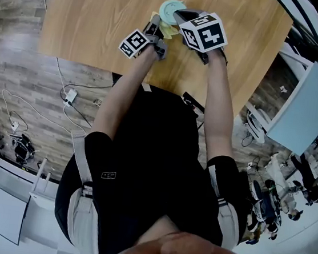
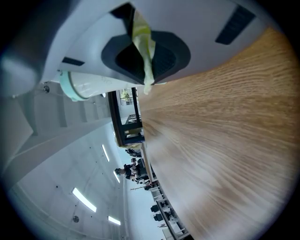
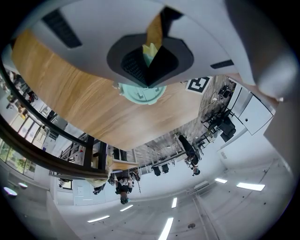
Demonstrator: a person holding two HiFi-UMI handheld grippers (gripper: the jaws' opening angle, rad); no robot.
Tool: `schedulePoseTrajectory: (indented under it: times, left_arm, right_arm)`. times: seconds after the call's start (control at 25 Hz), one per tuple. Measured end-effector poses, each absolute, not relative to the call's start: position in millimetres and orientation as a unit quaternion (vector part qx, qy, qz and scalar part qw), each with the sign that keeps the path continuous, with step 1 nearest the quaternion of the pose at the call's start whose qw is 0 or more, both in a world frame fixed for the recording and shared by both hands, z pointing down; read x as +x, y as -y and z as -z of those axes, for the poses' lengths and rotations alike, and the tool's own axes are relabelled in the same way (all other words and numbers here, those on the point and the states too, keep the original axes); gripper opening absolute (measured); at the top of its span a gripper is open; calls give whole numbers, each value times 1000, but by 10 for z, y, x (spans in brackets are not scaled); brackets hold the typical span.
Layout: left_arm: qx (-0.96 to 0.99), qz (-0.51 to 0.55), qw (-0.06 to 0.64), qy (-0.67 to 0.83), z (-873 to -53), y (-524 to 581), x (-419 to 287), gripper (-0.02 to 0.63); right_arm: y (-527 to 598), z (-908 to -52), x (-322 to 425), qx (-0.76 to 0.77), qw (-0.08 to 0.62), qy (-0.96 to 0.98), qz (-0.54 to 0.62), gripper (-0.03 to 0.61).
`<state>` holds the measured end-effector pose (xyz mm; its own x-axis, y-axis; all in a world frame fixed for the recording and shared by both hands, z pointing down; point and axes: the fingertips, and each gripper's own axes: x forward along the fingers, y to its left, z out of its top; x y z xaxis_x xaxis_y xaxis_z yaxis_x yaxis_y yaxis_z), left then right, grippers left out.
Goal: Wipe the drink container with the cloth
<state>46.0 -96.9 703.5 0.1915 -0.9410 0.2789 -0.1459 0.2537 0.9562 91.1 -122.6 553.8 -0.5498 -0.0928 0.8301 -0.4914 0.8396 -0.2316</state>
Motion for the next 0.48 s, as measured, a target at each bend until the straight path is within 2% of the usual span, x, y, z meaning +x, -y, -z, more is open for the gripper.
schedulePoseTrajectory:
  times: [0.48]
  left_arm:
    - [461,333,610,552,-7336,854,565,40]
  right_arm:
    - [1208,-5527,909,168,438,854,-225,31]
